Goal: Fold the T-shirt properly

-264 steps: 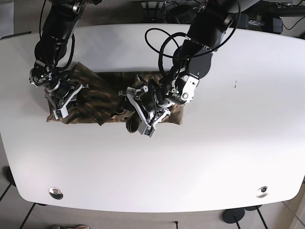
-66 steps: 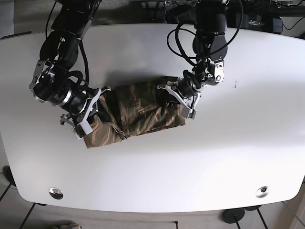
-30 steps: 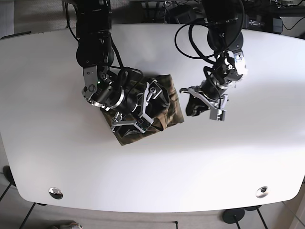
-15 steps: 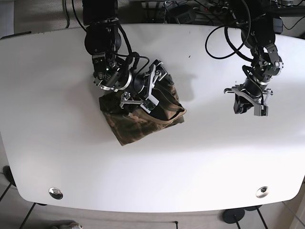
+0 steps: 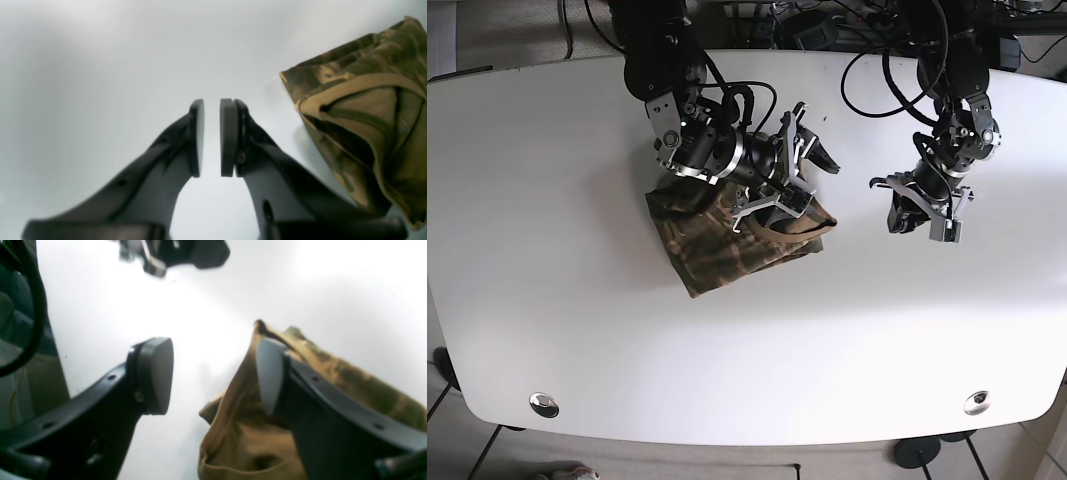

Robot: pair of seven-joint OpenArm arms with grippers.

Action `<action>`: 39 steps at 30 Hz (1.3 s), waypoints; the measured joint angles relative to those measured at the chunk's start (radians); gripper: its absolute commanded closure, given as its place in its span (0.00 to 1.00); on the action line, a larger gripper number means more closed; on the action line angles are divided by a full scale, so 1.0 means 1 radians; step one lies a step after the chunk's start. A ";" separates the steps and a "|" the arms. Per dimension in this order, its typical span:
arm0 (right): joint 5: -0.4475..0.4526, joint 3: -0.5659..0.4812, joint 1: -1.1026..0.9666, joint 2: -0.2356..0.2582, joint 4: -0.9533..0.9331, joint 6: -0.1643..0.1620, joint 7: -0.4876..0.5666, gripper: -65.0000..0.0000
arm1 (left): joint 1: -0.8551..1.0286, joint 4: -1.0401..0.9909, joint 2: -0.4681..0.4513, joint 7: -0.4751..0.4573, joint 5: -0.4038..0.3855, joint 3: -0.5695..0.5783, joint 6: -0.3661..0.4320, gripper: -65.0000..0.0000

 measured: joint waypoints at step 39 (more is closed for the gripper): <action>0.086 0.244 0.550 0.199 -1.044 -0.019 0.495 0.75 | 0.211 0.209 0.032 0.058 0.006 0.462 -0.127 0.93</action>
